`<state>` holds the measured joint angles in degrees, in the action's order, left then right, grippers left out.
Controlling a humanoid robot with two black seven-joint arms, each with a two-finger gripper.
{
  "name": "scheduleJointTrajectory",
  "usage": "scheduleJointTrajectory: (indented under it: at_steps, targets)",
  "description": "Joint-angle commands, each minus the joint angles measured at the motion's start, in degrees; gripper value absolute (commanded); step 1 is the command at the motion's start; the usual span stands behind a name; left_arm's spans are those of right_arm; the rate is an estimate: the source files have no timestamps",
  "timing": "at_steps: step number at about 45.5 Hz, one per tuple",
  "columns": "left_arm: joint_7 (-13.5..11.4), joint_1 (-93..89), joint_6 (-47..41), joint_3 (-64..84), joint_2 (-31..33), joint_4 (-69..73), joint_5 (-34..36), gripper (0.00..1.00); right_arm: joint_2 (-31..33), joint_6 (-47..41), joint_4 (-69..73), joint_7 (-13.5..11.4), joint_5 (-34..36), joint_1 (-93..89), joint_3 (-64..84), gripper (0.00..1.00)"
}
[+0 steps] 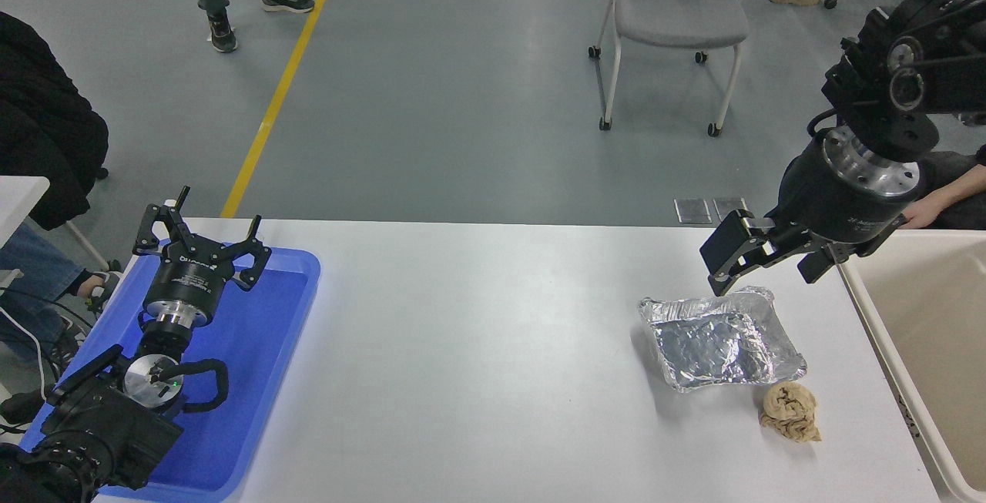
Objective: Pick up foil plate and place in dustbin
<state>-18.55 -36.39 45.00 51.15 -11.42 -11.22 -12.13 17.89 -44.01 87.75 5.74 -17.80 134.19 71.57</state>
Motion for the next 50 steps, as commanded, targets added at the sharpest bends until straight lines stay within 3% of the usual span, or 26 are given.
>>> scheduleJointTrajectory:
  at_steps: [1,32,45,50]
  targets:
    - [0.00,0.00,0.00,0.00,0.08,0.06,0.00,1.00,-0.05,0.51,0.05,-0.20,-0.13,0.02,0.68,1.00]
    - [0.00,0.00,0.00,0.09,0.17,0.06,0.00,1.00,1.71,3.67,-3.29,-0.03,-2.41,-6.30,0.15,1.00]
    - [0.00,0.00,0.00,0.00,0.17,-0.11,0.00,1.00,9.00,11.40,-11.98,-0.03,-22.52,-18.07,-3.01,1.00]
    - [0.00,0.00,0.00,0.00,0.17,0.06,0.00,1.00,10.41,17.37,-18.40,-0.03,-24.91,-26.24,-5.29,1.00]
